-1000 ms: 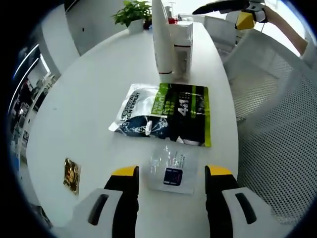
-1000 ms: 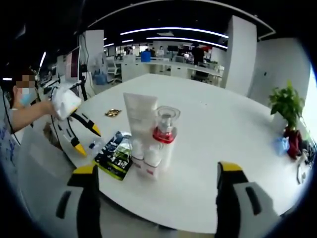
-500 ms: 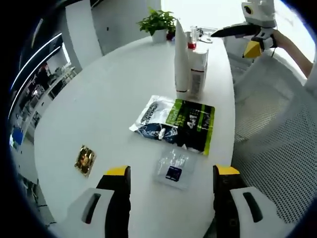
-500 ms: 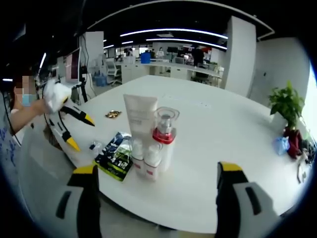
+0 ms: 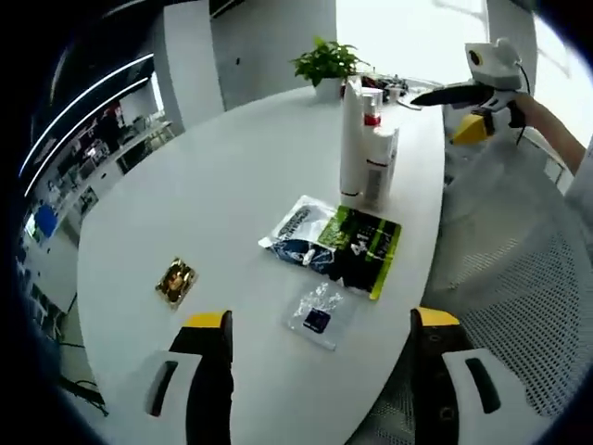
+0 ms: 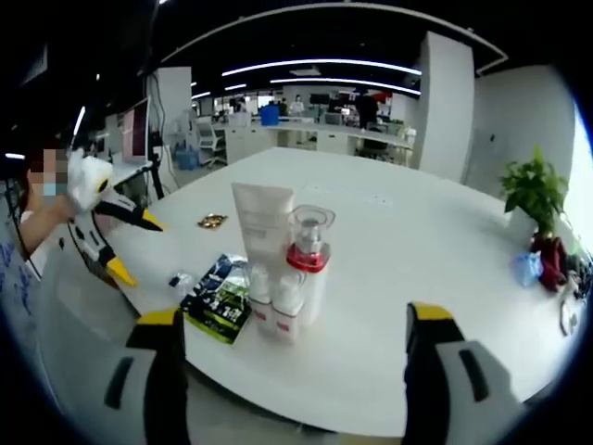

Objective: Arrange the skincare products in the storage area until every visible bottle or jar stands upright without overlapping.

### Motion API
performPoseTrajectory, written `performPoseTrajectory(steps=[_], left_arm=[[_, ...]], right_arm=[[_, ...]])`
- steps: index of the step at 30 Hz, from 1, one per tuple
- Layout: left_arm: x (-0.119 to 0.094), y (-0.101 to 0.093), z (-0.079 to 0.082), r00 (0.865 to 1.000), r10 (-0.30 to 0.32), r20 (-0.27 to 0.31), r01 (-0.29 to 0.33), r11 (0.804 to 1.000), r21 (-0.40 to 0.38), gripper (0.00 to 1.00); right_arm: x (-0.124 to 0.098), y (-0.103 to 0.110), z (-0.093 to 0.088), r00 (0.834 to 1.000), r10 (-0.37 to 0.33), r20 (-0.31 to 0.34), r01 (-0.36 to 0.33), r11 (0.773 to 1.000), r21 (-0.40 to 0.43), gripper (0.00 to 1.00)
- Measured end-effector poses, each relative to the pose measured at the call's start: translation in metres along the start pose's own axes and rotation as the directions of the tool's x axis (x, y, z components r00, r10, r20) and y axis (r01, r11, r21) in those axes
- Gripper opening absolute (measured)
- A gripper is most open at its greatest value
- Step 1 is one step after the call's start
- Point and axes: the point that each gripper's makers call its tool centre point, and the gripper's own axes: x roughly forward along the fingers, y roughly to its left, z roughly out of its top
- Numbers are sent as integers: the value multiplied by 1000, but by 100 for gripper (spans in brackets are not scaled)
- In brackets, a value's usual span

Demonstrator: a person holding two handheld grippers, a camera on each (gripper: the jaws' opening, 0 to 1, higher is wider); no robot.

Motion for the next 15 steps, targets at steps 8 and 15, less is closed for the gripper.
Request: performPoseTrajectory(steps=[8, 15], left_arm=[[-10, 1, 11, 997, 35, 63, -32, 998, -49, 83], [-18, 2, 15, 995, 48, 87, -44, 998, -49, 89]], right_arm=[[-2, -1, -1, 1000, -9, 7, 9, 1000, 3, 100], [-2, 0, -1, 1000, -7, 2, 7, 1000, -4, 100]])
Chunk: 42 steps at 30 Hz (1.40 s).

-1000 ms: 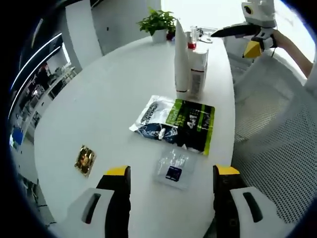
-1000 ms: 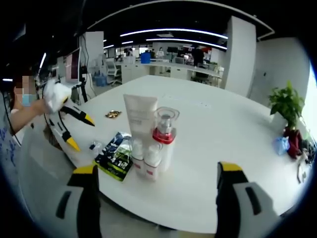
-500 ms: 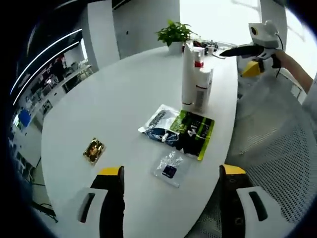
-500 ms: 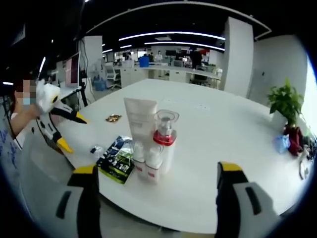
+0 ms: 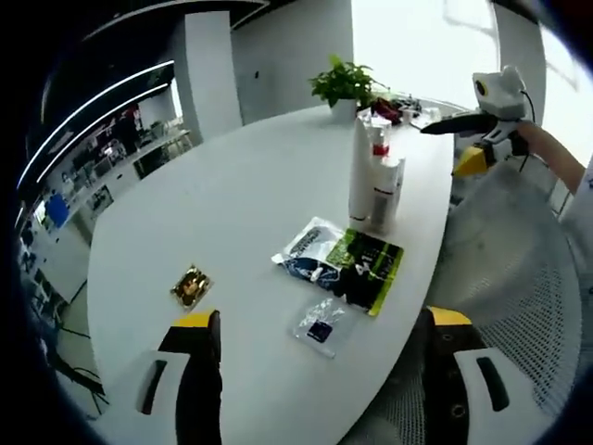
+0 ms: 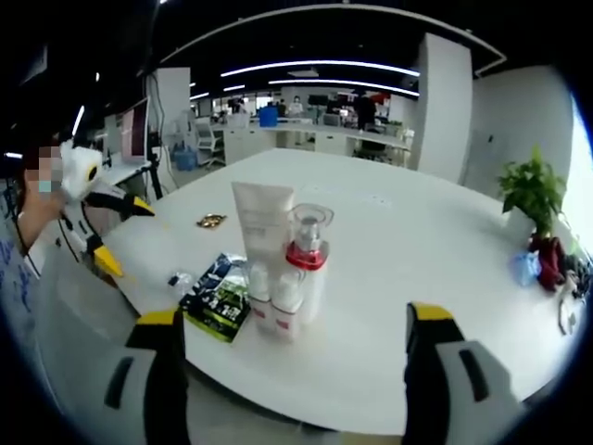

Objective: Arrange the skincare products in the storage area until every visible bottle or jar stands upright without overlapping.

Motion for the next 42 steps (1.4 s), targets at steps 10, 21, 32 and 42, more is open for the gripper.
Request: performPoseTrajectory(steps=[10, 21, 32, 42], left_arm=[[-5, 2, -4, 1000, 10, -6, -10, 1000, -3, 96], [-10, 8, -6, 1000, 22, 2, -22, 1000, -11, 97], [-9, 12, -5, 999, 12, 46, -8, 996, -83, 97], [1, 26, -8, 999, 27, 48, -22, 995, -98, 97]], right_arm=[[2, 5, 5, 1000, 18, 0, -18, 1000, -23, 100], [10, 7, 11, 999, 34, -20, -35, 998, -60, 100], [14, 3, 2, 997, 16, -79, -23, 996, -81, 100], [15, -1, -1, 996, 8, -91, -15, 997, -78, 100]])
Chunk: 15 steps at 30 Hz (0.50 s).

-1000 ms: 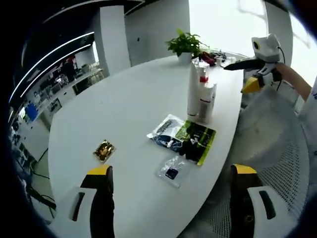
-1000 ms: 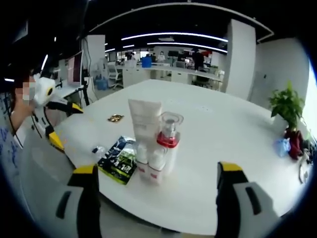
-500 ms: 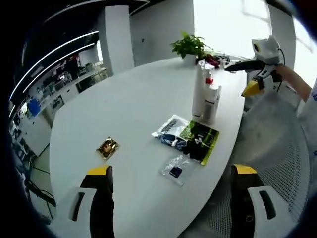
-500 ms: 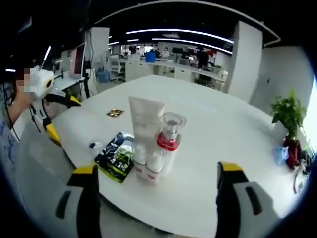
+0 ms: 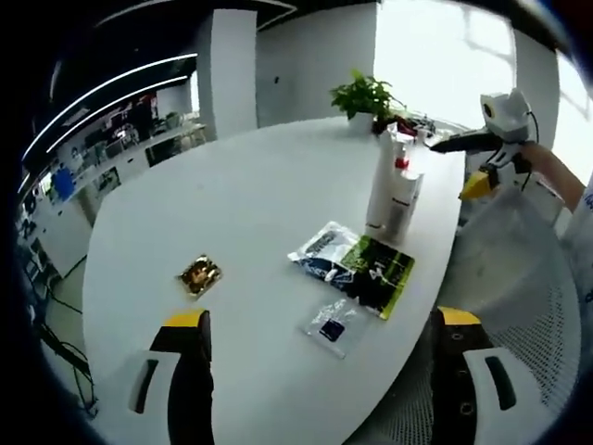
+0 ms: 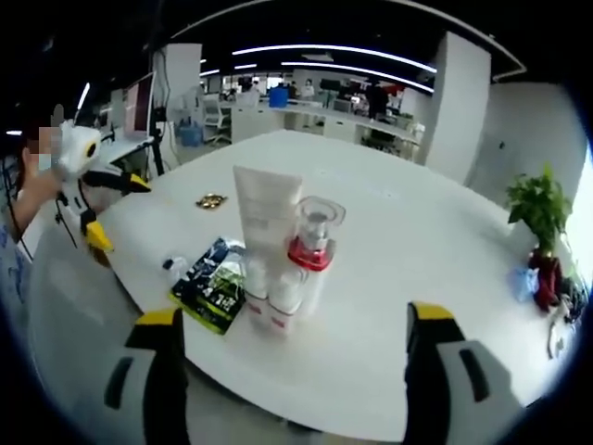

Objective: Arrange the skincare products in the storage area until every visible bottle or jar stands upright without overlapping.

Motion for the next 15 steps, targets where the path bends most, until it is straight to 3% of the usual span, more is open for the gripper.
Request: performPoseTrajectory(steps=[3, 5, 8, 11, 15], left_arm=[[2, 8, 4, 1000, 8, 23, -8, 1000, -2, 97], [7, 18, 0, 1000, 10, 1, -10, 1000, -17, 97], [12, 28, -5, 999, 23, -35, -22, 1000, 14, 97], [17, 35, -3, 999, 20, -35, -19, 999, 37, 97], [23, 50, -5, 996, 47, -79, -37, 992, 117, 96]], right_arm=[[1, 2, 3, 1000, 17, 15, -17, 999, 27, 100], [1, 2, 5, 999, 21, 24, -22, 999, 39, 100], [2, 2, 5, 1000, 21, 22, -22, 999, 35, 100], [3, 4, 6, 999, 34, 33, -35, 999, 42, 100], [5, 5, 3, 999, 41, 18, -41, 999, 30, 100]])
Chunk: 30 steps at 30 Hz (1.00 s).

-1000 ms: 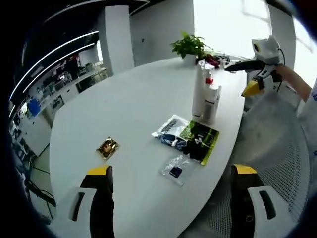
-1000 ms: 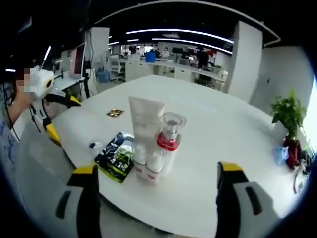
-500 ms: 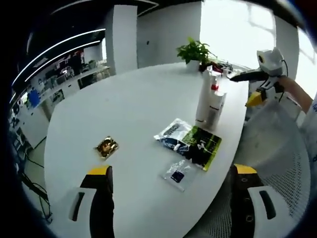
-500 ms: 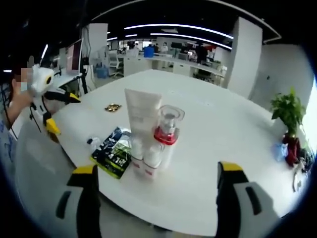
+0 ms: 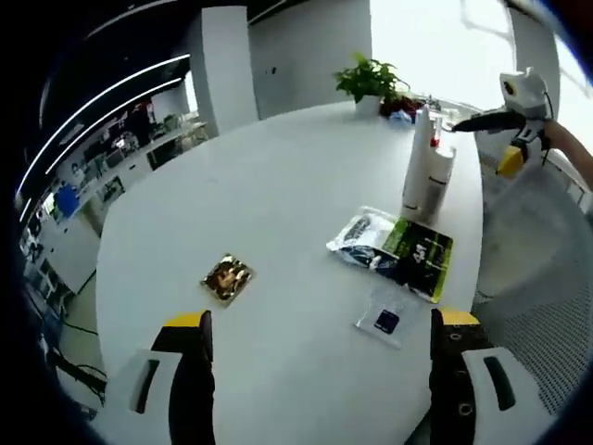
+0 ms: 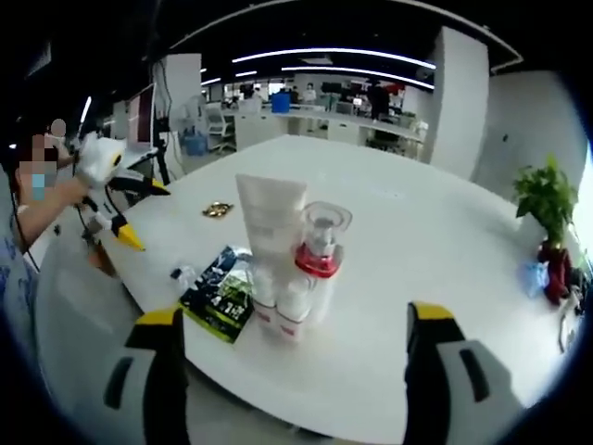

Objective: Arrange the skincare products in the storage area until every visible bottle or jar stands upright without overlapping.

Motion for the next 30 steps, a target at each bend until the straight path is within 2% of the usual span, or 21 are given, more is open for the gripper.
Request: performPoseTrajectory(steps=[2, 5, 16, 25, 30], left_arm=[[4, 6, 0, 1000, 0, -12, 1, 1000, 21, 96], [9, 14, 5, 1000, -6, -1, 6, 998, 54, 94], [23, 40, 9, 999, -9, -42, 15, 990, 142, 92], [37, 53, 19, 998, -46, -49, 55, 977, 208, 87], [48, 61, 22, 995, -78, -64, 90, 972, 215, 83]], right_arm=[[1, 3, -2, 1000, 16, -10, -16, 1000, -1, 100], [2, 7, -1, 999, 45, -4, -45, 999, 26, 100], [5, 5, -4, 998, 40, -39, -40, 999, -5, 100], [9, 6, -6, 997, 51, -53, -51, 999, -2, 100], [11, 5, -6, 997, 53, -57, -53, 999, -8, 100]])
